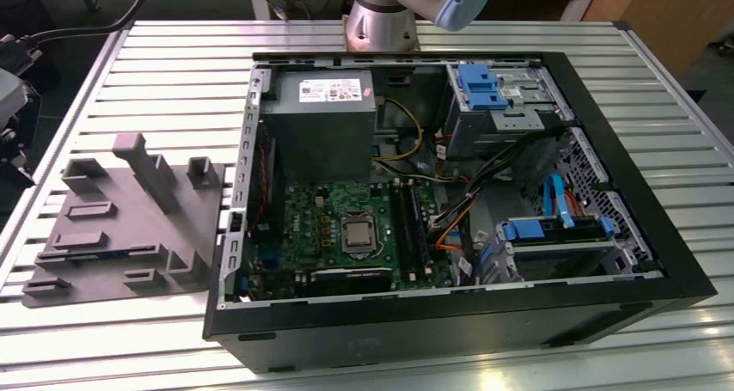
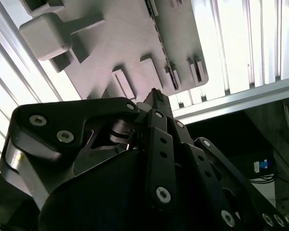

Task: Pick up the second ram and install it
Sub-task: 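Pick up the second ram and move it above second insertion slot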

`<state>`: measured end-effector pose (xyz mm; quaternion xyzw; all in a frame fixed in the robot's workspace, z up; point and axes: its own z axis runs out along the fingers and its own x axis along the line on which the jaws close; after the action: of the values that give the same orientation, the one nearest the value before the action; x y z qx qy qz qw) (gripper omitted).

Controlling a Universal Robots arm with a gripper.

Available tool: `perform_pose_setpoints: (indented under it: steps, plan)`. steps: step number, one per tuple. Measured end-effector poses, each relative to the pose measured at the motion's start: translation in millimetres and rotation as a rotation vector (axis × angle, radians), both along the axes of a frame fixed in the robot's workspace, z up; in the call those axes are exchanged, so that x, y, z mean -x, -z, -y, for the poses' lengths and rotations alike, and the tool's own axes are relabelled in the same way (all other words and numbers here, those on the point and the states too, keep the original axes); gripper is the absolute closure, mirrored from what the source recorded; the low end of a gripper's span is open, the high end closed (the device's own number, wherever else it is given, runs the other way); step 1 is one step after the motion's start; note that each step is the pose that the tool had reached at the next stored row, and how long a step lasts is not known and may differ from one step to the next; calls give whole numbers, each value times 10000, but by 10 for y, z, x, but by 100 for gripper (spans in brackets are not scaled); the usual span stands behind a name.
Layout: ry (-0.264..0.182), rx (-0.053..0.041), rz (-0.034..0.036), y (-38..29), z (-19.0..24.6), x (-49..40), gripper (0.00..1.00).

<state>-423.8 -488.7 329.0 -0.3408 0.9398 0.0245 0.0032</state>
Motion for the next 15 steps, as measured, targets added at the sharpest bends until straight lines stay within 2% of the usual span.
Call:
perform_pose_setpoints:
  steps: [15]
  plan:
    - [-921, 4, 0, 0, 0, 15, 89]
